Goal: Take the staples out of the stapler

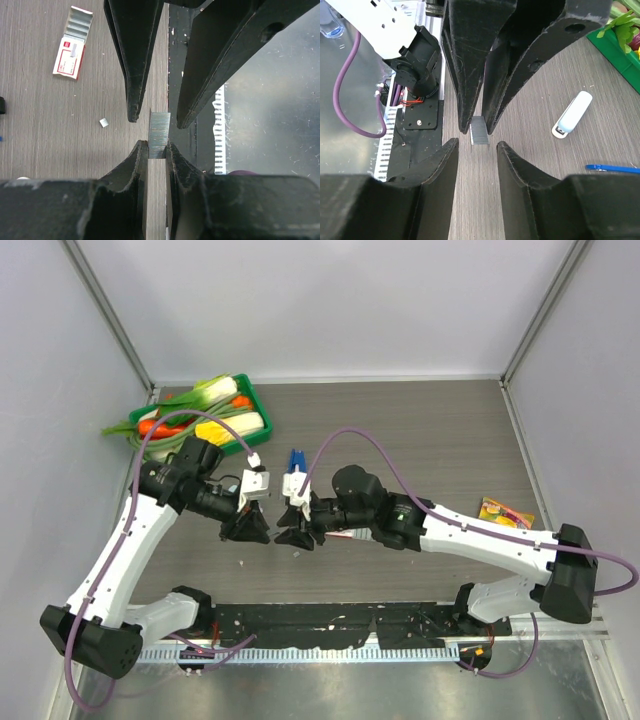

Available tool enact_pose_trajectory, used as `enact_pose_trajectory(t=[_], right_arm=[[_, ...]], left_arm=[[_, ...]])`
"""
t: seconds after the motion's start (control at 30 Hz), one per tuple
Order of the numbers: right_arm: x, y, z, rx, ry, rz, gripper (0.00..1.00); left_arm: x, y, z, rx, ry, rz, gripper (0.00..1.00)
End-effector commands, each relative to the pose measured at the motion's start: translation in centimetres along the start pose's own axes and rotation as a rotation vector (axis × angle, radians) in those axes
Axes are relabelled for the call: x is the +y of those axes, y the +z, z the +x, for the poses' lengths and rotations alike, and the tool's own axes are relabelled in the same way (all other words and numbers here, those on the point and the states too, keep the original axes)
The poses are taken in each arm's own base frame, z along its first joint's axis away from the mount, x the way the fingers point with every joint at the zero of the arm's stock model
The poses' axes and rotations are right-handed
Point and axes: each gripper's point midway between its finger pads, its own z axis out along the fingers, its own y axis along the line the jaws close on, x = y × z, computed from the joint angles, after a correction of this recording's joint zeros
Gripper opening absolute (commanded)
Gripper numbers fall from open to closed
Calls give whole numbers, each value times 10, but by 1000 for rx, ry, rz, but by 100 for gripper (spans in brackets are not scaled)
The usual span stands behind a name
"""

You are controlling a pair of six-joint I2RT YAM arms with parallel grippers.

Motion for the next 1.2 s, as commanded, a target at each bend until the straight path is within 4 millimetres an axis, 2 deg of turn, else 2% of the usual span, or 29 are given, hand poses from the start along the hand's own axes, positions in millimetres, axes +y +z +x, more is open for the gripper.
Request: enact_pose_trajectory(t=[0.0, 0.33, 0.57, 1.03, 1.17], right_arm=[[2, 2, -42, -116, -34, -13, 41], [6, 2, -48, -141, -25, -27, 36], [6, 6, -42, -111, -8, -38, 27], [7, 5, -28, -56, 10, -38, 26], [8, 6, -28, -52, 18, -41, 19]], left_arm=[[-37, -7, 15, 64, -150, 76, 1], [-34, -7, 16, 73, -142, 61, 2], [-33, -7, 14, 70, -134, 50, 2], [-31, -9, 14, 73, -133, 34, 2], [-31, -9, 14, 70, -131, 30, 2]])
